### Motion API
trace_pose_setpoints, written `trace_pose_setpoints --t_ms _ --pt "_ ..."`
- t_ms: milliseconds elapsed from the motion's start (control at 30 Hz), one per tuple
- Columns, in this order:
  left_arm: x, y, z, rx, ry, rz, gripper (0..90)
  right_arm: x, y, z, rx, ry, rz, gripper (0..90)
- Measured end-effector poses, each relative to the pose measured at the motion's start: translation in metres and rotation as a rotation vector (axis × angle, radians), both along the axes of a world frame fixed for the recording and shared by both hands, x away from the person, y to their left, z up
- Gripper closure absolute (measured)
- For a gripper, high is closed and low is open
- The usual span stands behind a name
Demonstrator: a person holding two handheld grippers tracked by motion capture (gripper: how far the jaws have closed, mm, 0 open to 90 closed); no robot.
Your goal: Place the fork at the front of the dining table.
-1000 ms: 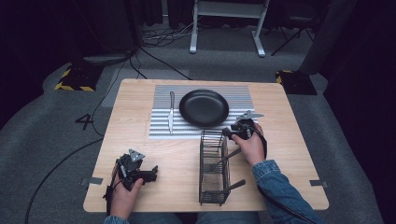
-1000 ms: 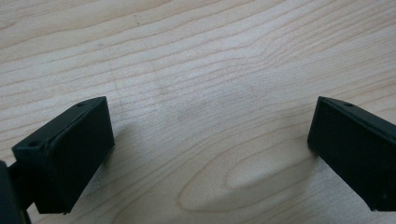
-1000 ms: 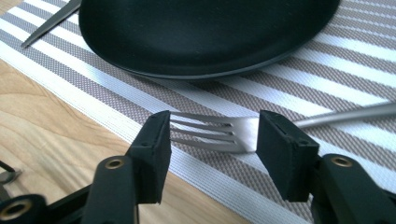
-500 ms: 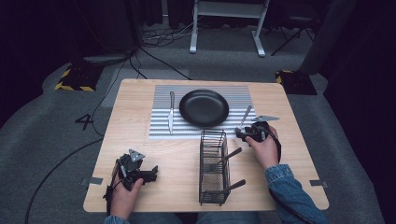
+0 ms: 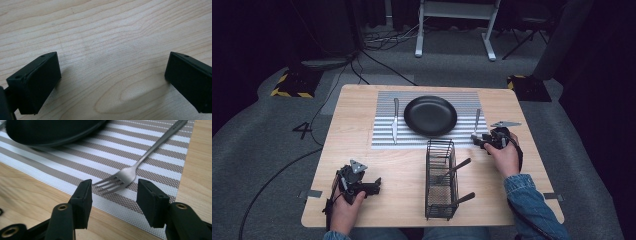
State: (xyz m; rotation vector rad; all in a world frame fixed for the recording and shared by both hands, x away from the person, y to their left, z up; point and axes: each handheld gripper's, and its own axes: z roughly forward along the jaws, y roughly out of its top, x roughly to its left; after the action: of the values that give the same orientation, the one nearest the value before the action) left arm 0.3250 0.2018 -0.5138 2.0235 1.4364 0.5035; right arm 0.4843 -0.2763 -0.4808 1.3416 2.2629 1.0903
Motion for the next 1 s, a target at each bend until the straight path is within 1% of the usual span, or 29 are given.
trace_pose_setpoints --t_ms 33,67,100,167,200,233,267,300,333,400,533,633,667,700,733,767,800,900,933,967,1000 --pt "0.000 0.000 0.000 0.000 0.000 0.000 0.5 -0.001 0.001 0.004 0.000 -0.013 0.004 46.0" --pt "0.000 0.000 0.000 0.000 0.000 0.000 0.5 -0.001 0.002 0.009 0.011 -0.027 0.011 45.5" --pt "0.000 0.000 0.000 0.000 0.000 0.000 0.4 0.000 0.002 0.011 0.019 -0.031 0.015 45.5" --pt "0.000 0.000 0.000 0.001 0.000 -0.001 0.5 0.005 0.002 0.015 0.036 -0.050 0.010 45.1" --pt "0.000 0.000 0.000 0.001 0.000 -0.001 0.4 0.011 0.000 0.016 0.034 -0.060 -0.005 45.1" --pt "0.000 0.000 0.000 0.001 0.000 -0.001 0.4 0.011 0.000 0.016 0.034 -0.060 -0.005 45.1" --pt "0.000 0.000 0.000 0.001 0.001 -0.001 0.5 0.024 -0.003 0.015 0.009 -0.066 -0.037 45.1" --pt "0.000 0.000 0.000 0.001 0.001 -0.001 0.5 0.028 -0.004 0.015 0.000 -0.067 -0.043 45.1" --pt "0.000 0.000 0.000 0.001 0.001 -0.001 0.5 0.028 -0.004 0.015 0.000 -0.067 -0.043 45.1" --pt "0.000 0.000 0.000 0.000 0.000 0.000 0.4 0.040 -0.004 0.012 -0.012 -0.065 -0.065 45.1" --pt "0.000 0.000 0.000 0.000 0.000 -0.001 0.5 0.054 0.000 0.006 -0.030 -0.067 -0.084 45.7" --pt "0.000 0.000 0.000 0.000 0.000 0.000 0.4 0.058 0.001 0.002 -0.037 -0.062 -0.093 45.8" --pt "0.000 0.000 0.000 0.000 0.000 -0.001 0.5 0.061 0.001 -0.004 -0.043 -0.054 -0.103 45.8" --pt "0.000 0.000 0.000 0.000 0.000 -0.001 0.5 0.061 0.001 -0.004 -0.043 -0.054 -0.103 45.8" --pt "0.000 0.000 0.000 0.000 0.000 -0.001 0.5 0.064 0.002 -0.009 -0.047 -0.043 -0.106 45.9" --pt "0.000 0.000 0.000 0.000 0.000 -0.001 0.5 0.064 0.002 -0.009 -0.047 -0.043 -0.106 45.9" --pt "0.000 0.000 0.000 -0.001 0.000 -0.001 0.5 0.065 0.004 -0.013 -0.054 -0.035 -0.109 46.1" --pt "0.000 0.000 0.000 0.000 -0.001 -0.001 0.5 0.067 0.005 -0.017 -0.065 -0.029 -0.110 47.8" --pt "0.000 0.000 0.000 -0.001 -0.001 -0.001 0.5 0.067 0.006 -0.018 -0.072 -0.029 -0.106 49.4" --pt "0.000 0.000 0.000 -0.001 -0.001 -0.001 0.5 0.068 0.008 -0.019 -0.106 -0.043 -0.094 53.4" --pt "0.000 0.000 0.000 -0.001 -0.001 -0.001 0.5 0.069 0.009 -0.019 -0.118 -0.047 -0.093 55.6"
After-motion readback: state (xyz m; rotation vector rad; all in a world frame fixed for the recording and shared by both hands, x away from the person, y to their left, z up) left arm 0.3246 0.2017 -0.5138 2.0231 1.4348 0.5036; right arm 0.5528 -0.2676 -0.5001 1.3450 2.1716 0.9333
